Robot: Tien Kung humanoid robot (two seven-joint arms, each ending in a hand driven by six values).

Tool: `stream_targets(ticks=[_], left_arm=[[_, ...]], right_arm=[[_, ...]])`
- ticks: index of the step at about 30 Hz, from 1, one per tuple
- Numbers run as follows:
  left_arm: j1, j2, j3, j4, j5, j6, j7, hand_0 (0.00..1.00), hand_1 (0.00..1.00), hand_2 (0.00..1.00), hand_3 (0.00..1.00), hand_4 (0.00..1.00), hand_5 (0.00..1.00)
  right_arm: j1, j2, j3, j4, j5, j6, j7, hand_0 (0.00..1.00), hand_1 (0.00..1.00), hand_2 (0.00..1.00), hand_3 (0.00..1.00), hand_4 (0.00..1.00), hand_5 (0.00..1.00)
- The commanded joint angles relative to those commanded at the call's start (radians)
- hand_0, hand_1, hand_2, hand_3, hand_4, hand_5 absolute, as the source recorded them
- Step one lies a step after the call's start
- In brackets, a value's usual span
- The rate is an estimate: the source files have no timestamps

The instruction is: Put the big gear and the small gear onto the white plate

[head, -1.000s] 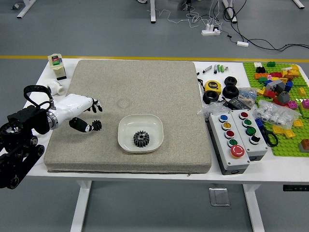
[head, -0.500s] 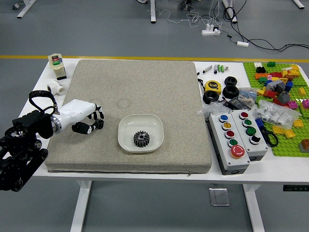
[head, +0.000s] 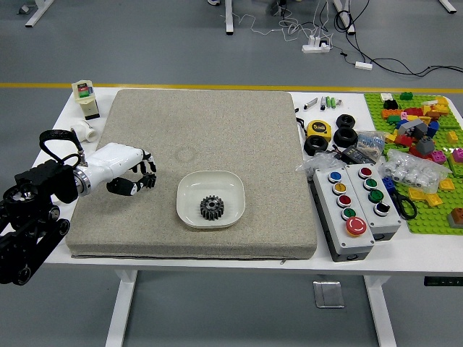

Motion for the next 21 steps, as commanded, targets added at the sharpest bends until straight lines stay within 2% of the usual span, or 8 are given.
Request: stream_targets(ticks=[8, 10, 19, 20, 21], left_arm=[[-0.003, -0.004, 0.003, -0.011, 0.0, 0.007, -0.003, 0.479, 0.607, 0.682, 0.712, 0.634, 0.012], [-0.003, -0.004, 0.006, -0.016, 0.0, 0.009, -0.004, 0.474, 0.596, 0.677, 0.714, 0.606, 0.003], [-0.011, -0.006, 0.022, 0.002, 0.0, 0.002, -0.006, 0.475, 0.61, 0.681, 0.733, 0.625, 0.012], [-0.01, -0.005, 0.025, 0.001, 0.0, -0.002, -0.007, 0.484, 0.649, 0.715, 0.788, 0.727, 0.036], [-0.009, -0.005, 0.026, 0.001, 0.0, -0.004, -0.008, 0.484, 0.649, 0.715, 0.788, 0.727, 0.036]], right_arm=[[-0.002, 0.0, 0.0, 0.0, -0.001, 0.0, 0.001, 0.764, 0.807, 0.838, 0.786, 0.945, 0.799], [-0.003, 0.0, 0.001, 0.0, -0.001, 0.0, 0.001, 0.764, 0.807, 0.837, 0.785, 0.944, 0.799], [-0.002, 0.0, -0.002, 0.0, -0.001, 0.0, 0.0, 0.764, 0.806, 0.837, 0.786, 0.944, 0.799], [-0.002, 0.0, -0.001, 0.0, 0.0, 0.0, 0.0, 0.764, 0.806, 0.837, 0.785, 0.944, 0.799], [-0.002, 0.0, -0.001, 0.0, 0.0, 0.0, 0.0, 0.764, 0.806, 0.837, 0.785, 0.944, 0.799]])
